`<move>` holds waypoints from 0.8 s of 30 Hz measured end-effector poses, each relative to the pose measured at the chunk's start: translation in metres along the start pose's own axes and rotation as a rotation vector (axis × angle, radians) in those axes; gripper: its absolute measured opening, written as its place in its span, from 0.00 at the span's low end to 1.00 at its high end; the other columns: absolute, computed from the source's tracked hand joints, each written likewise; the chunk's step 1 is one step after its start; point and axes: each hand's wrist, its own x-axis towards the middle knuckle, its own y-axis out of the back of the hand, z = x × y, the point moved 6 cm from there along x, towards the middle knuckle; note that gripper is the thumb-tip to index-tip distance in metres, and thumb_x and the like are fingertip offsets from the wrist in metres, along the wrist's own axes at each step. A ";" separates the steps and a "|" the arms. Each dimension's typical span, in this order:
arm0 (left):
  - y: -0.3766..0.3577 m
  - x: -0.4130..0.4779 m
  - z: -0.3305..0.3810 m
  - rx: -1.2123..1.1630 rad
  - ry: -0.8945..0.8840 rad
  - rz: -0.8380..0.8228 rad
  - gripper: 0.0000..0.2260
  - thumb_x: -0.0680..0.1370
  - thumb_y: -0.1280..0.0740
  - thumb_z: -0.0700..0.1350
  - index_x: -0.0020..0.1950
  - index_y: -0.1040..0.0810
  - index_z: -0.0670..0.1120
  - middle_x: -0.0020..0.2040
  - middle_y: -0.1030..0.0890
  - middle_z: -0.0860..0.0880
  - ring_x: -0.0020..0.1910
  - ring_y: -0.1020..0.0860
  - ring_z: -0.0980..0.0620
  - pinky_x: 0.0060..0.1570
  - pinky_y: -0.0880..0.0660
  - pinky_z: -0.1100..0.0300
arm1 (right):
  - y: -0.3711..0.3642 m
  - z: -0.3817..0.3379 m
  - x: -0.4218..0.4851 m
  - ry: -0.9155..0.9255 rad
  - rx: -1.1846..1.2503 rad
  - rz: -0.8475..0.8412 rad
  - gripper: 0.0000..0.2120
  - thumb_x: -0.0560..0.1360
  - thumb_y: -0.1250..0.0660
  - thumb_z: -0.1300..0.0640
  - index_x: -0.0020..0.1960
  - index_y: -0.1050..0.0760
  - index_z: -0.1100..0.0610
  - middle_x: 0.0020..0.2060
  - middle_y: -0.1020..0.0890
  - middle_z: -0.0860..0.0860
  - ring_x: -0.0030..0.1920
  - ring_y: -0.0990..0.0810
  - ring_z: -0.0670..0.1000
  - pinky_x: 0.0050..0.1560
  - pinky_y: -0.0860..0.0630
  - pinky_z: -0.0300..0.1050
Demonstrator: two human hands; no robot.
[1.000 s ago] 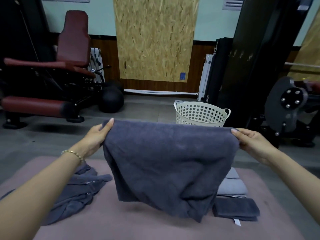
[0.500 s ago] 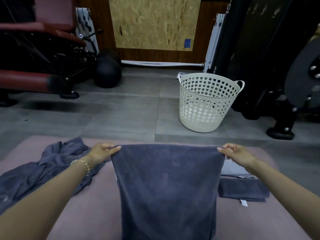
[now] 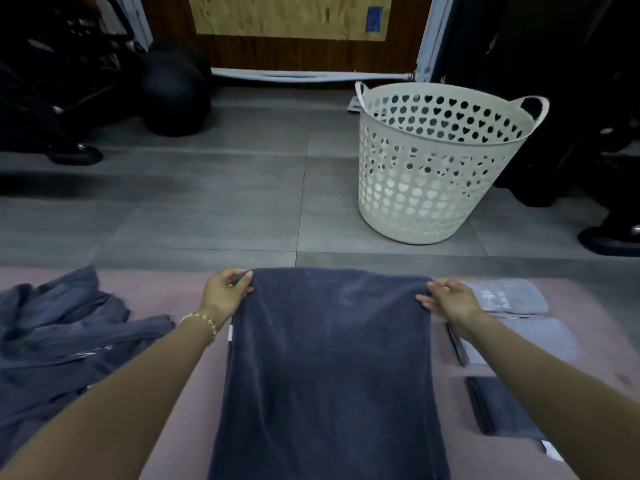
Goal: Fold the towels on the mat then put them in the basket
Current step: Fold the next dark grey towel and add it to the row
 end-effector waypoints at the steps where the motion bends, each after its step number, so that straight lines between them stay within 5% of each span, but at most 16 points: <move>1: -0.009 0.005 -0.015 0.006 0.001 -0.016 0.13 0.78 0.35 0.38 0.62 0.27 0.39 0.57 0.24 0.41 0.51 0.19 0.51 0.51 0.25 0.63 | -0.003 0.017 0.009 -0.014 0.011 0.008 0.03 0.79 0.40 0.67 0.50 0.29 0.61 0.46 0.26 0.59 0.25 0.20 0.43 0.29 0.24 0.30; 4: -0.022 -0.006 -0.079 0.135 0.107 -0.056 0.33 0.77 0.32 0.47 0.76 0.45 0.43 0.72 0.36 0.46 0.69 0.34 0.47 0.69 0.36 0.54 | -0.002 0.078 0.011 -0.037 -0.134 0.022 0.15 0.78 0.38 0.67 0.64 0.32 0.66 0.52 0.26 0.57 0.46 0.23 0.51 0.45 0.25 0.34; 6: -0.011 -0.026 -0.139 0.269 0.230 -0.021 0.38 0.72 0.28 0.55 0.74 0.41 0.39 0.72 0.35 0.40 0.69 0.33 0.42 0.69 0.35 0.47 | 0.004 0.117 -0.008 0.011 -0.292 -0.010 0.17 0.76 0.35 0.69 0.63 0.31 0.69 0.55 0.28 0.56 0.52 0.28 0.54 0.43 0.28 0.29; 8: 0.005 -0.054 -0.182 0.364 0.281 -0.001 0.30 0.70 0.26 0.54 0.59 0.27 0.32 0.54 0.22 0.35 0.55 0.22 0.44 0.58 0.25 0.50 | 0.016 0.153 -0.032 0.067 -0.392 -0.046 0.15 0.72 0.32 0.70 0.58 0.28 0.70 0.51 0.26 0.56 0.50 0.27 0.55 0.39 0.28 0.27; 9: 0.011 -0.071 -0.190 0.419 0.248 -0.021 0.20 0.71 0.26 0.50 0.44 0.23 0.32 0.39 0.20 0.38 0.40 0.19 0.51 0.43 0.23 0.58 | 0.025 0.170 -0.045 0.060 -0.416 -0.060 0.13 0.71 0.30 0.70 0.54 0.26 0.67 0.48 0.25 0.56 0.48 0.26 0.55 0.39 0.28 0.26; 10: 0.015 -0.084 -0.196 0.474 0.181 -0.057 0.17 0.71 0.26 0.47 0.30 0.27 0.37 0.26 0.25 0.46 0.26 0.27 0.60 0.29 0.29 0.65 | 0.034 0.184 -0.060 0.052 -0.431 -0.064 0.10 0.71 0.28 0.68 0.50 0.26 0.63 0.46 0.24 0.56 0.45 0.25 0.55 0.39 0.28 0.26; 12: 0.022 -0.114 -0.205 0.524 0.134 -0.129 0.22 0.72 0.26 0.46 0.24 0.35 0.45 0.20 0.35 0.56 0.20 0.38 0.62 0.20 0.42 0.67 | 0.051 0.207 -0.089 0.000 -0.453 -0.057 0.10 0.69 0.26 0.63 0.43 0.27 0.58 0.40 0.23 0.54 0.40 0.25 0.53 0.38 0.29 0.26; 16: 0.030 -0.161 -0.217 0.598 0.247 -0.316 0.20 0.70 0.30 0.61 0.36 0.21 0.43 0.31 0.18 0.52 0.32 0.22 0.56 0.31 0.27 0.61 | 0.066 0.246 -0.146 -0.114 -0.500 -0.114 0.13 0.68 0.24 0.59 0.39 0.29 0.58 0.34 0.23 0.53 0.34 0.25 0.48 0.33 0.30 0.27; 20: 0.027 -0.193 -0.220 0.513 0.359 -0.351 0.09 0.75 0.30 0.52 0.46 0.21 0.47 0.43 0.19 0.50 0.44 0.22 0.50 0.44 0.28 0.59 | 0.072 0.274 -0.175 -0.147 -0.529 -0.133 0.15 0.68 0.24 0.59 0.33 0.30 0.57 0.29 0.24 0.50 0.31 0.27 0.46 0.33 0.31 0.29; 24: 0.027 -0.209 -0.217 0.476 0.235 -0.172 0.10 0.78 0.34 0.47 0.51 0.22 0.40 0.46 0.20 0.46 0.45 0.24 0.48 0.46 0.30 0.57 | 0.071 0.276 -0.188 -0.080 -0.498 -0.122 0.15 0.73 0.30 0.61 0.30 0.30 0.57 0.23 0.27 0.45 0.25 0.31 0.40 0.34 0.33 0.35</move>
